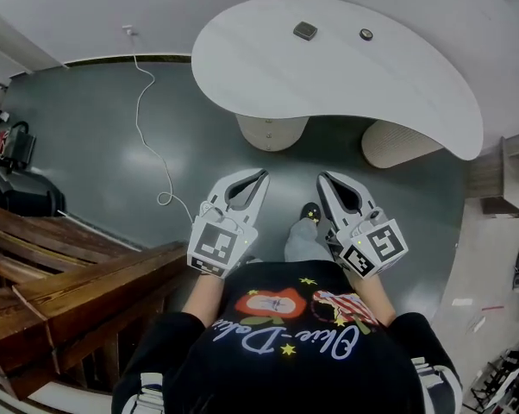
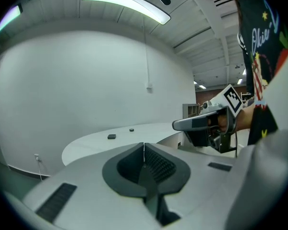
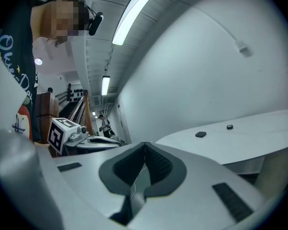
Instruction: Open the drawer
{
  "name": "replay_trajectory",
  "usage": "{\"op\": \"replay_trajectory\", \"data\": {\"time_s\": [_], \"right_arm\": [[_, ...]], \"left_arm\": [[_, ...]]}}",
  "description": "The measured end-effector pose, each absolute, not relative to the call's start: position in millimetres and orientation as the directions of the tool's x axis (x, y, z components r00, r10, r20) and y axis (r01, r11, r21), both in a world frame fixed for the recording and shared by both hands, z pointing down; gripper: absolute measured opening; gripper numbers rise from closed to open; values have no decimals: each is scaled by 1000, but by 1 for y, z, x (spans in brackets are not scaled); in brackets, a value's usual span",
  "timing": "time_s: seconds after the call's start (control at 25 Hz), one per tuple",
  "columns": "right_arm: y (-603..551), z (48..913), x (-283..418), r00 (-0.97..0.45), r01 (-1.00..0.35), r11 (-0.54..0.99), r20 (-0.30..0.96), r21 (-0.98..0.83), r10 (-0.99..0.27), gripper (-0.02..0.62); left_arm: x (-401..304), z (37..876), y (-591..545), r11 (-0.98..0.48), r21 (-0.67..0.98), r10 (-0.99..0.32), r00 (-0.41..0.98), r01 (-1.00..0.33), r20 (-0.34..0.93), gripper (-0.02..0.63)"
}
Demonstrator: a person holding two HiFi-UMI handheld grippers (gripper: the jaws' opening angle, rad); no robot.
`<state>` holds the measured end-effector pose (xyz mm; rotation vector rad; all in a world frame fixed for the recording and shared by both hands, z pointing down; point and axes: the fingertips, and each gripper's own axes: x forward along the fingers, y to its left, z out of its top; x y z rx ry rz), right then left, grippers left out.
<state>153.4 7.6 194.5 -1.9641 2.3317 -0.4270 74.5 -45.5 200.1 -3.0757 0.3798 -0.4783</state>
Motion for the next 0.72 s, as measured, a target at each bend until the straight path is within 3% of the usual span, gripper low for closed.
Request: {"op": "replay_trajectory", "data": {"time_s": [0.72], "right_arm": [[-43,232,237,-392,-898,329,193,-291,-899,2]], "left_arm": [[152,254,-85,-907,-3,-389,832,-422,395,6]]}}
